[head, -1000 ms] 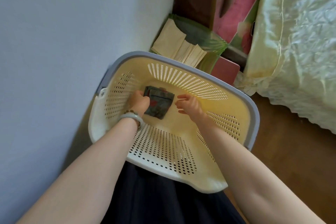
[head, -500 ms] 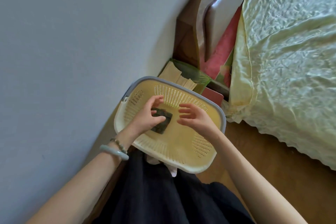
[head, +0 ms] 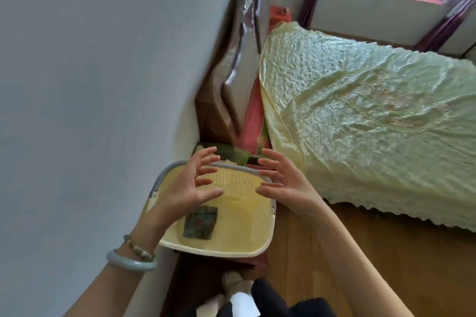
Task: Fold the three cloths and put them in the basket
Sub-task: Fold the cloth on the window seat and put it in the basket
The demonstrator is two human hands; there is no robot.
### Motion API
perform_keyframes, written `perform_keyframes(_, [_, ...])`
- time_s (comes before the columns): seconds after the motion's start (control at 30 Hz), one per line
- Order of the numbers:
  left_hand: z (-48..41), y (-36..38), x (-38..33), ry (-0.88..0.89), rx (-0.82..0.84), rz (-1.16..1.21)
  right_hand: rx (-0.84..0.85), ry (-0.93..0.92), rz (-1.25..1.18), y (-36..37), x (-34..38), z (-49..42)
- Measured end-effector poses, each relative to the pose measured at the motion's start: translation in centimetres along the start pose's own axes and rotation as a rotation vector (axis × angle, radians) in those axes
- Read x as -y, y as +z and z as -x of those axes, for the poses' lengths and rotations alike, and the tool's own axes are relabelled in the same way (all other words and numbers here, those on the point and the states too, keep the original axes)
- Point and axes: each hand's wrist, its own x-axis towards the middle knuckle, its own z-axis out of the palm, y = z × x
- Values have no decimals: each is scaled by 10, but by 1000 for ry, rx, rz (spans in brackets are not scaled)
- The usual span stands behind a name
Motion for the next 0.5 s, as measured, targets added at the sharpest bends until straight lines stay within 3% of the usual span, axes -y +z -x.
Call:
perform_keyframes(0.3, [-10,34,-64,272,265,12,-398,-118,6,-30,34,101])
perform_keyframes(0.5, [-15,95,-101,386,506,51,-672,-94,28,-52,29,187])
